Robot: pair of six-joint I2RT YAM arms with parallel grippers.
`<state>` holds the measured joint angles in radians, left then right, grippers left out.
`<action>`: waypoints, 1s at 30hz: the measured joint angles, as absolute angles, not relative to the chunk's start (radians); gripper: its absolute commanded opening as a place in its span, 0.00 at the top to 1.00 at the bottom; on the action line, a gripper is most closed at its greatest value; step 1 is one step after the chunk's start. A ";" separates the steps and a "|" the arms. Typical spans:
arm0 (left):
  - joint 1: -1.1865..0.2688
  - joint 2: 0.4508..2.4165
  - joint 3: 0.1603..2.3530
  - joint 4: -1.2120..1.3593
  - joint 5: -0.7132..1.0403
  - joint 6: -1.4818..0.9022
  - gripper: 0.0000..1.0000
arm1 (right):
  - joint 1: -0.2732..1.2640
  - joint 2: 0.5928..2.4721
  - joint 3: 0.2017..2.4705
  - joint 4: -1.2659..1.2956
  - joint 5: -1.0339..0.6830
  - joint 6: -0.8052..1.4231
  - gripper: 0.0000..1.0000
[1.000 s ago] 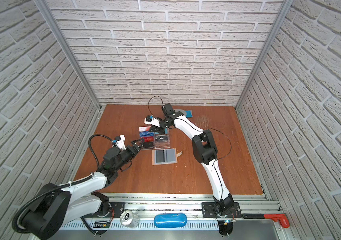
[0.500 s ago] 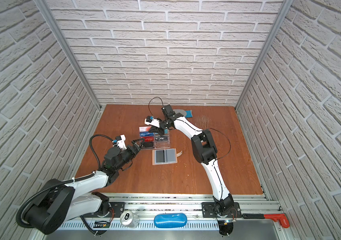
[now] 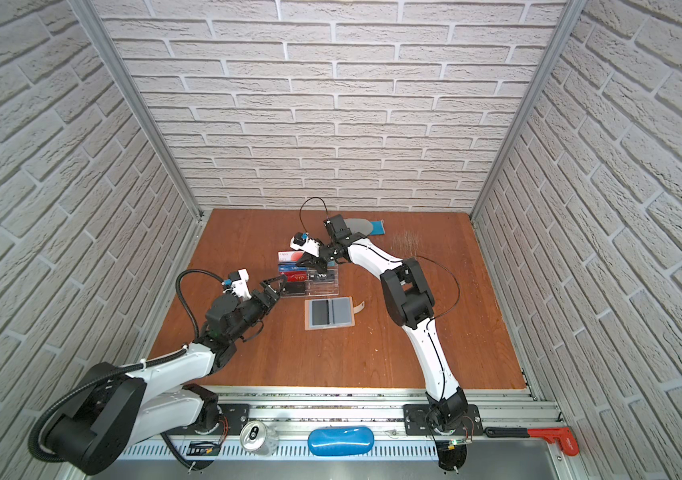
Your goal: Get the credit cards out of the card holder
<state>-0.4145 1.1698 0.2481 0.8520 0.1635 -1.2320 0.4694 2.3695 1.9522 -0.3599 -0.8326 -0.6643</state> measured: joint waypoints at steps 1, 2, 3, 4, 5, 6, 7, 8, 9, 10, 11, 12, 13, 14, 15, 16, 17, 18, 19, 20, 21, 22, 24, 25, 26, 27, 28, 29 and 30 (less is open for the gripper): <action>-0.414 1.170 0.247 0.852 0.163 -1.232 0.02 | 0.469 2.370 1.951 -0.354 -0.833 -0.660 0.90; -0.414 1.170 0.247 0.852 0.163 -1.232 0.02 | 0.469 2.369 1.950 -0.348 -0.832 -0.657 0.90; -0.414 1.170 0.247 0.852 0.163 -1.232 0.02 | 0.469 2.368 1.945 -0.338 -0.832 -0.653 0.89; -0.414 1.170 0.247 0.852 0.163 -1.232 0.02 | 0.469 2.365 1.938 -0.329 -0.831 -0.648 0.89; -0.414 1.170 0.247 0.852 0.163 -1.232 0.02 | 0.469 2.364 1.935 -0.324 -0.831 -0.644 0.88; -0.414 1.170 0.247 0.852 0.163 -1.232 0.02 | 0.469 2.363 1.935 -0.322 -0.831 -0.640 0.88; -0.414 1.170 0.246 0.852 0.163 -1.232 0.02 | 0.469 2.363 1.935 -0.319 -0.831 -0.638 0.87; -0.414 1.170 0.245 0.852 0.163 -1.232 0.02 | 0.469 2.363 1.935 -0.317 -0.831 -0.635 0.87; -0.414 1.170 0.245 0.852 0.163 -1.232 0.02 | 0.469 2.363 1.935 -0.316 -0.830 -0.634 0.87; -0.414 1.170 0.244 0.852 0.163 -1.232 0.02 | 0.469 2.362 1.935 -0.316 -0.828 -0.631 0.86; -0.414 1.170 0.244 0.852 0.163 -1.232 0.02 | 0.469 2.362 1.934 -0.315 -0.828 -0.629 0.86; -0.414 1.170 0.244 0.852 0.163 -1.232 0.02 | 0.469 2.362 1.933 -0.313 -0.828 -0.626 0.86; -0.414 1.170 0.244 0.852 0.163 -1.232 0.02 | 0.469 2.361 1.931 -0.309 -0.828 -0.623 0.86; -0.414 1.170 0.244 0.852 0.163 -1.232 0.02 | 0.469 2.359 1.928 -0.306 -0.827 -0.620 0.86; -0.414 1.169 0.244 0.852 0.163 -1.232 0.02 | 0.469 2.357 1.925 -0.305 -0.826 -0.617 0.86; -0.414 1.168 0.244 0.852 0.163 -1.232 0.02 | 0.469 2.355 1.924 -0.303 -0.825 -0.615 0.86; -0.414 1.166 0.244 0.851 0.163 -1.232 0.02 | 0.469 2.353 1.923 -0.303 -0.824 -0.614 0.86; -0.415 1.161 0.243 0.849 0.162 -1.232 0.02 | 0.469 2.348 1.920 -0.302 -0.823 -0.612 0.86; -0.416 1.153 0.243 0.846 0.162 -1.232 0.02 | 0.469 2.342 1.916 -0.302 -0.822 -0.611 0.85; -0.416 1.147 0.243 0.843 0.161 -1.232 0.02 | 0.469 2.335 1.911 -0.302 -0.820 -0.609 0.85; -0.419 1.137 0.243 0.841 0.159 -1.232 0.02 | 0.469 2.325 1.904 -0.301 -0.819 -0.608 0.85; -0.422 1.127 0.242 0.838 0.157 -1.232 0.02 | 0.469 2.315 1.900 -0.301 -0.818 -0.607 0.85; -0.426 1.108 0.242 0.830 0.151 -1.231 0.02 | 0.469 2.296 1.890 -0.297 -0.816 -0.605 0.85; -0.429 1.097 0.242 0.825 0.149 -1.231 0.02 | 0.469 2.284 1.885 -0.296 -0.816 -0.605 0.85; -0.431 1.088 0.242 0.820 0.147 -1.231 0.02 | 0.469 2.275 1.882 -0.295 -0.815 -0.605 0.85; -0.434 1.076 0.242 0.813 0.144 -1.231 0.02 | 0.469 2.263 1.878 -0.294 -0.814 -0.605 0.85; -0.437 1.065 0.242 0.805 0.143 -1.231 0.02 | 0.469 2.251 1.871 -0.291 -0.813 -0.604 0.85; -0.439 1.053 0.242 0.796 0.140 -1.230 0.02 | 0.469 2.241 1.864 -0.289 -0.813 -0.601 0.85; -0.441 1.038 0.242 0.782 0.138 -1.230 0.02 | 0.469 2.226 1.851 -0.281 -0.813 -0.592 0.84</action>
<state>-0.4412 1.0382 0.2417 0.7822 0.1383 -1.2297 0.4694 2.2265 1.8511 -0.2806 -0.8127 -0.5922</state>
